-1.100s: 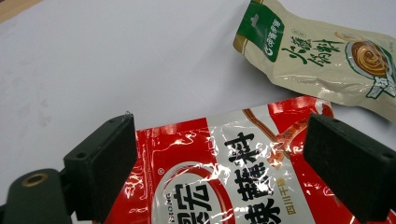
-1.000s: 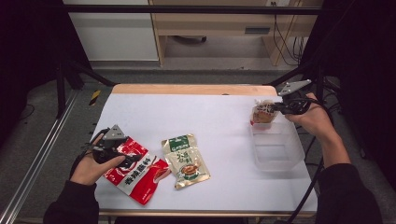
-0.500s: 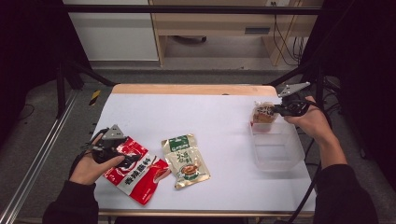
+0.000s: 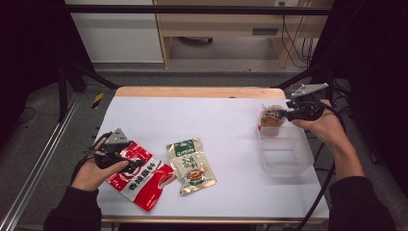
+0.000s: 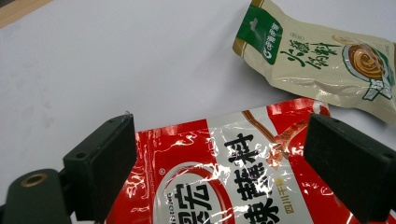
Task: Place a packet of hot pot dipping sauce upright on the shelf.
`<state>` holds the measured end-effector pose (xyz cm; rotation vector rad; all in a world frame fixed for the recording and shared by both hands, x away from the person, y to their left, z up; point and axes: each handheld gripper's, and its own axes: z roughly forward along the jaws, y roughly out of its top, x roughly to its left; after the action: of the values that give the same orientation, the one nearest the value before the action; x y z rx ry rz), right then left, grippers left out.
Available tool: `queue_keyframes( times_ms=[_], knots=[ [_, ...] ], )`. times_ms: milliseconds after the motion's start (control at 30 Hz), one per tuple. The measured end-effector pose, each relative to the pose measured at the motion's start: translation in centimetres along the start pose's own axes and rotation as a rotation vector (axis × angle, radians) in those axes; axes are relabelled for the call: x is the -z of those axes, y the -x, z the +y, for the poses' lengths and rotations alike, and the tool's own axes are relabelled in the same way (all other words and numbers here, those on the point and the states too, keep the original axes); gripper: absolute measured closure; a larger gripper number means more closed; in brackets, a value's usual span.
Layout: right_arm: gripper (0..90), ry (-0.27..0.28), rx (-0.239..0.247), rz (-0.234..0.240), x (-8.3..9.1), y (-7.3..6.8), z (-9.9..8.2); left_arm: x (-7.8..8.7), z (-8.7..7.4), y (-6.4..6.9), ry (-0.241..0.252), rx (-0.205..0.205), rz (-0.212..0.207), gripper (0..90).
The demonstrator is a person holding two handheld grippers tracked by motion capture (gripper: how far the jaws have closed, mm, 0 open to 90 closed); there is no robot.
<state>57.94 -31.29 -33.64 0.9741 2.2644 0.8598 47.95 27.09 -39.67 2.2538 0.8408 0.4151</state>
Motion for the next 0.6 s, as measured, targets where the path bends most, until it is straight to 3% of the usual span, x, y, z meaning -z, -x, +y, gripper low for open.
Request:
queue_keyframes(
  times_ms=[33, 67, 167, 367, 600],
  knots=[
    [41.7, 0.015, -0.005, -0.010, 0.7, -0.8, 0.2, -0.1, 0.1, 0.2, -0.006, -0.008, -0.003, 9.8],
    [41.7, 0.015, -0.005, -0.010, 0.7, -0.8, 0.2, -0.1, 0.1, 0.2, -0.006, -0.008, -0.003, 9.7],
    [32.1, 0.042, 0.003, -0.042, 1.8, -2.5, 0.4, -0.7, 0.1, 0.6, -0.017, -0.013, -0.008, 9.4],
    [24.2, 0.090, 0.023, -0.053, 3.1, -5.0, 0.9, -1.0, 0.4, 1.1, -0.024, -0.030, 0.001, 8.8],
    [14.0, 0.133, 0.011, -0.062, 4.3, -7.5, 1.6, -1.1, 0.5, 1.3, -0.021, -0.040, 0.003, 8.7]
  ],
)
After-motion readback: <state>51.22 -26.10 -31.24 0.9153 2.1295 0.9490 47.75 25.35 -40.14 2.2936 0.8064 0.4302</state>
